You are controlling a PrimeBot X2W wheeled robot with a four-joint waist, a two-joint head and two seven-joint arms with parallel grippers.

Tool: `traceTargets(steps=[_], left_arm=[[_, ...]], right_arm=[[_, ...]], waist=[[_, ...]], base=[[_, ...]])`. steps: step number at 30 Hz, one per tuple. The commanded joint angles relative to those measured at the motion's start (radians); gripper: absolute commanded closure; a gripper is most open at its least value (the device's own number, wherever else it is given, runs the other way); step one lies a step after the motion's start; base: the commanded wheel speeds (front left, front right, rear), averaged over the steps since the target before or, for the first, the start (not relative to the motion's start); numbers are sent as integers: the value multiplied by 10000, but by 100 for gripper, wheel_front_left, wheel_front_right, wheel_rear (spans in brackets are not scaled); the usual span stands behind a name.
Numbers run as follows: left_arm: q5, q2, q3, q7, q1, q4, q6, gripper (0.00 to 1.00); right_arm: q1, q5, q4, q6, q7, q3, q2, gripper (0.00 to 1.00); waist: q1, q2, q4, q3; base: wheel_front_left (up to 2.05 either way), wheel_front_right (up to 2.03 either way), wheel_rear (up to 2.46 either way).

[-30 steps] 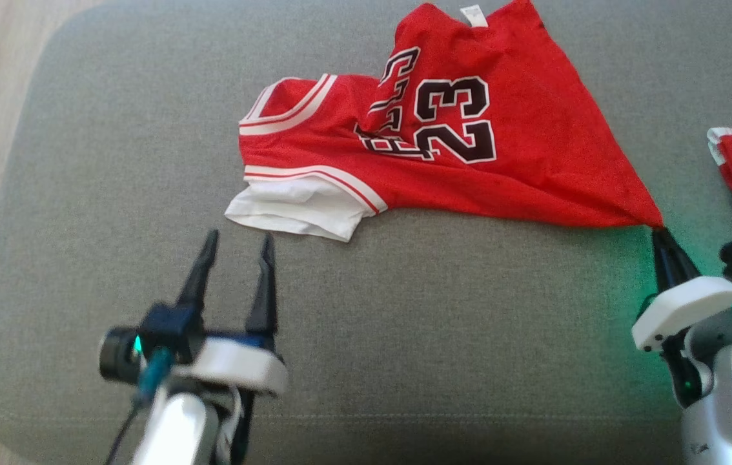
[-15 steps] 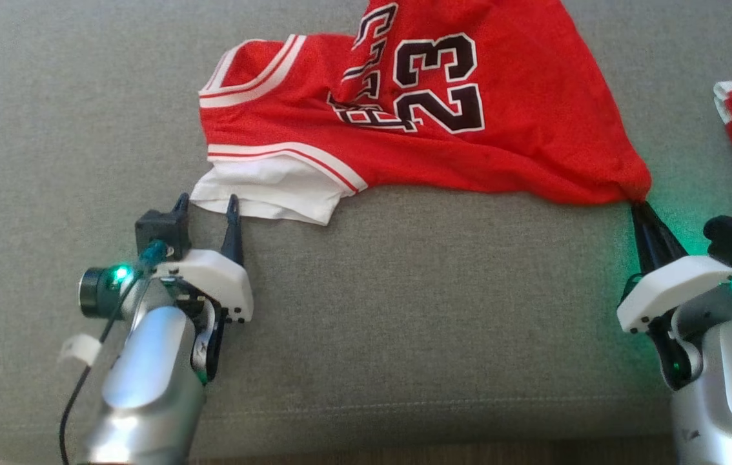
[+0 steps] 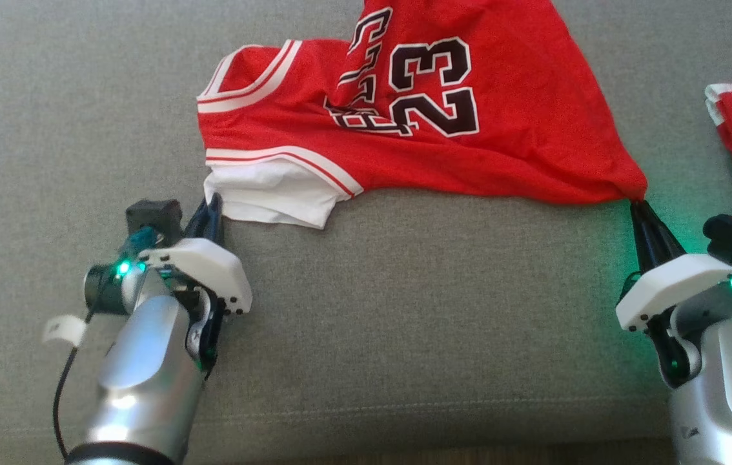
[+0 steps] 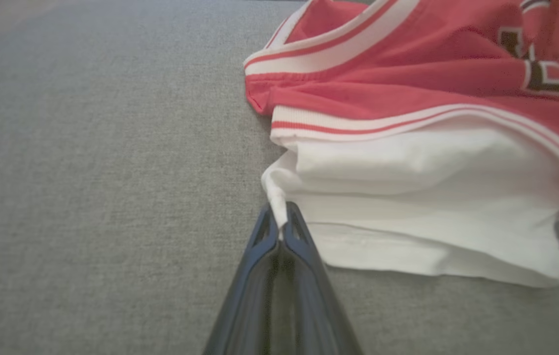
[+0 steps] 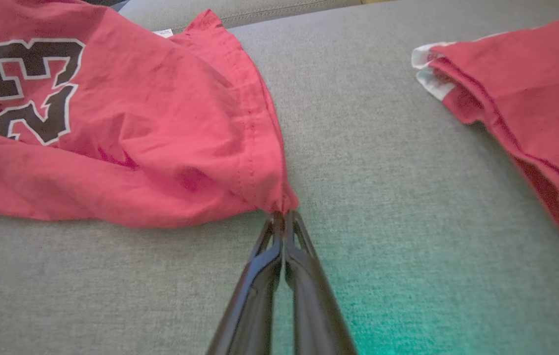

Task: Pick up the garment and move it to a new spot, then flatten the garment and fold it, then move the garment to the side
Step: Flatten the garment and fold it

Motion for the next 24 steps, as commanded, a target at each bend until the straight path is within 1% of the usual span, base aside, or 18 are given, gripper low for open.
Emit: traceTargets(steps=[1, 4, 7, 10, 14, 16, 18, 19, 22, 24], left_arm=[[-249, 151, 377, 12, 137, -164, -101, 100], [-1209, 107, 855, -147, 381, -782, -533, 100], [-2281, 88, 1315, -161, 598, -1862, -926, 100], [-3327, 82, 1728, 211, 737, -3355, -1120, 100], [-4746, 80, 2321, 1260, 696, -5655, -1171, 100], [-5390, 79, 2625, 1852, 521, -6719, -922, 100], [-5847, 80, 2897, 2382, 189, -7586, -537, 100], [-5847, 80, 2897, 2382, 189, -7586, -537, 100], [-6361, 104, 3251, 2934, -614, -8476, 38, 100], [-6650, 104, 3405, 3262, -1290, -8757, 426, 100]], right_arm=[[-135, 108, -272, -4, -143, 234, -3, 100], [-114, 553, -274, -4, -147, 269, -3, 100], [-170, 1158, -508, -4, 3, 355, -3, 100], [-283, 1608, -1030, -4, 380, 464, -3, 100], [-669, 2211, -2012, -4, 1125, 459, -3, 100], [-1016, 2585, -2526, -4, 1608, 475, -3, 100], [-1476, 2982, -3006, -4, 2082, 434, -3, 100], [-1476, 2982, -3006, -4, 2082, 434, -3, 100], [-2352, 3471, -3492, -4, 2766, 274, -3, 100], [-3000, 3640, -3679, -4, 3187, 131, -3, 100]], waist=[[-1, 0, 24, -178], [-1, 0, 49, -598], [-1, 0, 66, -1079], [-1, 0, 50, -1596], [-1, 0, -10, -2233], [-1, 0, -59, -2520], [-1, 0, -118, -2783], [-1, 0, -118, -2783], [-1, 0, -220, -3112], [-1, 0, -281, -3218]], base=[[0, 0, 0], [0, 0, 0], [0, 0, 0], [0, 0, 0], [0, 0, 0], [0, 0, 0], [0, 0, 0], [0, 0, 0], [0, 0, 0], [0, 0, 0]])
